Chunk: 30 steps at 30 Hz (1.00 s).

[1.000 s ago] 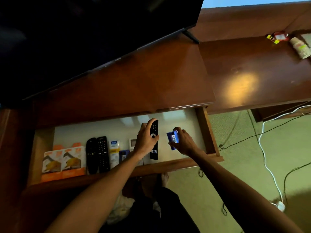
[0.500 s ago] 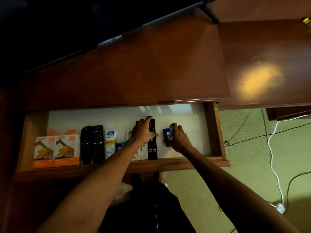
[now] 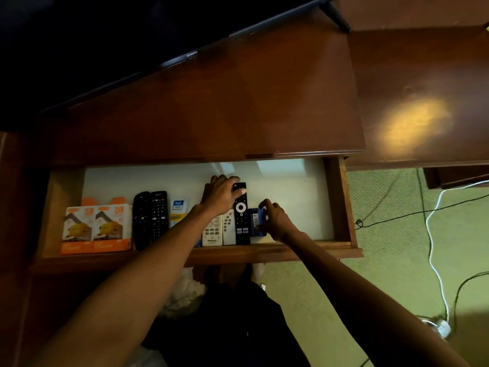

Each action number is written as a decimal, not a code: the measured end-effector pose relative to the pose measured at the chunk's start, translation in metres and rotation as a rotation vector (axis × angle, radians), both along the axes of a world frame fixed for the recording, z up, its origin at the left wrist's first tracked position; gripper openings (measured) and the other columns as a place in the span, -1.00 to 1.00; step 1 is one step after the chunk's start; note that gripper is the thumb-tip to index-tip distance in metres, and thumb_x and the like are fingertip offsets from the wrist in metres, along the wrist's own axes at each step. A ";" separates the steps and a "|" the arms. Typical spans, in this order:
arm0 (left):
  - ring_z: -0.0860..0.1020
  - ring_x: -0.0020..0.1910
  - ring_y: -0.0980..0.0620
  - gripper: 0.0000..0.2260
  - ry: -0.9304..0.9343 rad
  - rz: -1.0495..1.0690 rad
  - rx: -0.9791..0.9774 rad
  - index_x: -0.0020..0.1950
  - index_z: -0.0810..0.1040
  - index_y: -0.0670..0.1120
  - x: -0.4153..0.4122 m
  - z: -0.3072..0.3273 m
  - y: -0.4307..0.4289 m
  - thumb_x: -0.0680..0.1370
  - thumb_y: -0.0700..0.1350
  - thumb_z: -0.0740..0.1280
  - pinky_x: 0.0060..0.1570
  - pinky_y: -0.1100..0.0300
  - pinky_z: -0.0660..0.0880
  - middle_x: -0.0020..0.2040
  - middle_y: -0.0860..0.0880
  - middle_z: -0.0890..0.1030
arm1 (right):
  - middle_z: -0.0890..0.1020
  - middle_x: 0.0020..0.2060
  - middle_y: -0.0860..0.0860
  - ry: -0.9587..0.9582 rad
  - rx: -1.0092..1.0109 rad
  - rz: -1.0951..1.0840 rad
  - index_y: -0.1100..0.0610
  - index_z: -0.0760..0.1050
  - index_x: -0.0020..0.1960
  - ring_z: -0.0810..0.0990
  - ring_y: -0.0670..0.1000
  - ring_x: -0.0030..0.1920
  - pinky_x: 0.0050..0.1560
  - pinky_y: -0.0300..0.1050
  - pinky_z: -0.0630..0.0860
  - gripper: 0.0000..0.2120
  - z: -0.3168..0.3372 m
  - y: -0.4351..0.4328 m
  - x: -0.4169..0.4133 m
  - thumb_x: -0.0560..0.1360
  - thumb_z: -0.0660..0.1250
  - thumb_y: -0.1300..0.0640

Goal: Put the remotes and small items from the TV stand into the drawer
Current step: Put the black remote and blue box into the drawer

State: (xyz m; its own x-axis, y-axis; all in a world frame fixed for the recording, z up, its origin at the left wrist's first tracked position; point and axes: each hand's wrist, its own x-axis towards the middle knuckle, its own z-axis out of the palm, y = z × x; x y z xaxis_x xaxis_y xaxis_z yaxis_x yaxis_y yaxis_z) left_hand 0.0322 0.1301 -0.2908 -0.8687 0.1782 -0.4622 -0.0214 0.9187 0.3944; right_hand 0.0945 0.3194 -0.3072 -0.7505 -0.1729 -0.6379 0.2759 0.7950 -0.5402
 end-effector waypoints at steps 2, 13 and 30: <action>0.37 0.29 -0.19 -0.54 0.011 0.005 0.034 0.41 0.41 -0.03 0.009 0.007 -0.008 0.61 0.19 0.15 0.15 -0.03 0.37 0.27 -0.17 0.50 | 0.52 0.12 0.26 -0.021 0.014 0.023 0.19 0.35 0.24 0.55 0.28 0.08 0.04 0.08 0.53 -0.41 0.000 0.000 0.002 0.31 0.56 0.21; 0.48 0.13 0.01 -0.66 0.017 -0.016 0.239 0.33 0.48 -0.04 0.068 0.044 -0.084 0.63 0.08 0.20 0.08 0.08 0.45 0.13 -0.04 0.52 | 0.40 0.26 0.25 0.135 0.231 0.159 0.14 0.31 0.37 0.52 0.28 0.17 0.12 0.17 0.54 -0.43 0.045 -0.022 0.011 0.46 0.45 0.03; 0.24 0.46 -0.06 -0.14 0.011 -0.262 -0.078 0.54 0.16 0.15 0.151 0.065 -0.246 0.33 0.23 0.48 0.40 0.00 0.24 0.50 0.00 0.24 | 0.28 0.47 0.11 0.448 0.334 0.419 0.07 0.22 0.49 0.37 0.16 0.38 0.35 0.10 0.41 -0.06 0.083 -0.081 0.088 0.24 0.57 -0.11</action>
